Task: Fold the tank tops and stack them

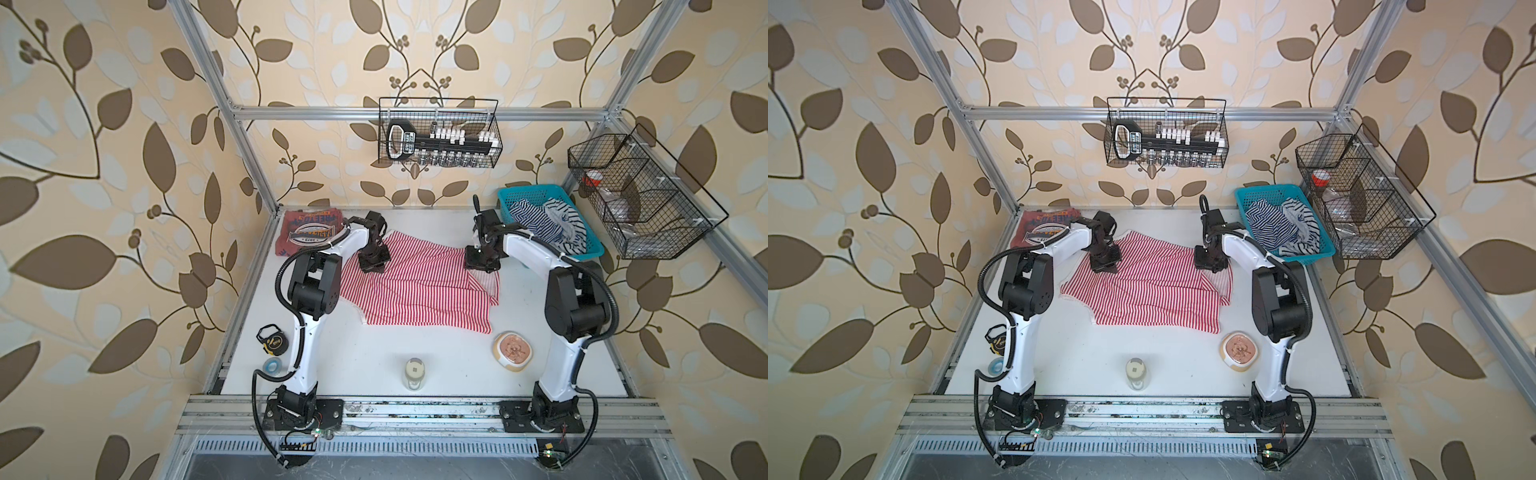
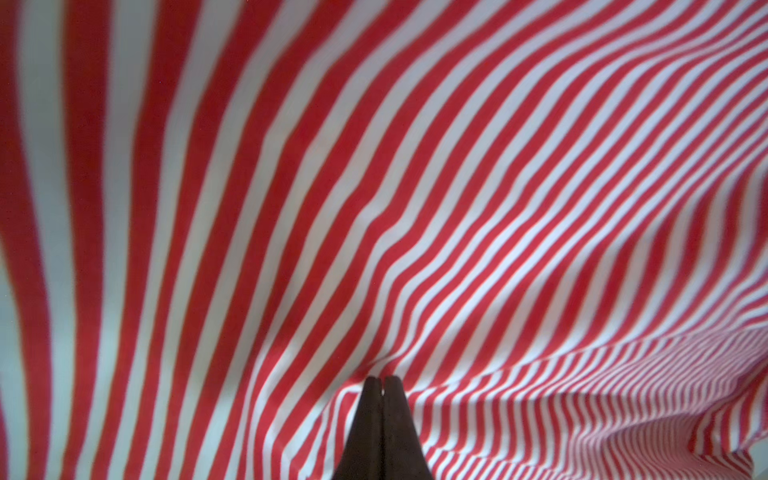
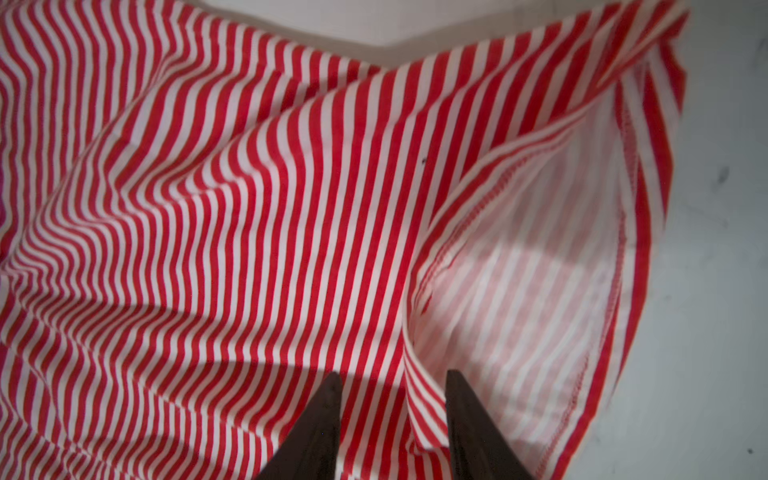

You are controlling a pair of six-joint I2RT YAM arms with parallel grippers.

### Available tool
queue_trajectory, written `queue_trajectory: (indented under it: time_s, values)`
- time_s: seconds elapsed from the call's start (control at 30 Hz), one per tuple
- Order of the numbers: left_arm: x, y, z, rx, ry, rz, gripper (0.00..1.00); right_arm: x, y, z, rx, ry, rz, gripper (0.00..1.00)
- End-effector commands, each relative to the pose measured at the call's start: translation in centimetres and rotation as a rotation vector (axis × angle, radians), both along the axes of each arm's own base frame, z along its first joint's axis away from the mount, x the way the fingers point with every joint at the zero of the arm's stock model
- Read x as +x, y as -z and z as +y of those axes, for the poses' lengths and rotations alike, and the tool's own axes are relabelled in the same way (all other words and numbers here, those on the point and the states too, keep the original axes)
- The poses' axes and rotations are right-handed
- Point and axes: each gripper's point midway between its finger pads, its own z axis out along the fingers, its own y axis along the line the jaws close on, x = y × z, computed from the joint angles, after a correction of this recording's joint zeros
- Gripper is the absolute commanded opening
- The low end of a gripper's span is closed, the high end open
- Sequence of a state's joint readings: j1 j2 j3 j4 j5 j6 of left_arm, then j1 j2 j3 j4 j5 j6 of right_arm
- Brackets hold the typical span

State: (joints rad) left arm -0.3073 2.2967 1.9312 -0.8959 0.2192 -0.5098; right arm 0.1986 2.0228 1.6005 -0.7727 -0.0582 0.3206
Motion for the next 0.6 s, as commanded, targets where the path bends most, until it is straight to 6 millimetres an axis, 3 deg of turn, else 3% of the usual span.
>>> queue_trajectory:
  time_s: [0.0,0.17,0.4,0.57]
  values:
    - [1.9,-1.1,-0.1,0.041,0.034,-0.024,0.04,1.5,1.1,-1.1,-0.01,0.023,0.04,0.44]
    - [5.2,-0.3,-1.1,0.011,0.033,-0.065,0.05,2.0,1.5,-1.3,-0.032,0.015,0.062,0.42]
    - [8.3,1.6,-2.0,-0.073,-0.009,-0.105,0.06,-0.5,2.4,-0.7,-0.019,-0.048,0.117,0.41]
    - [9.2,3.0,-1.8,-0.103,-0.047,-0.103,0.06,-1.9,4.0,-0.9,-0.015,-0.057,0.17,0.38]
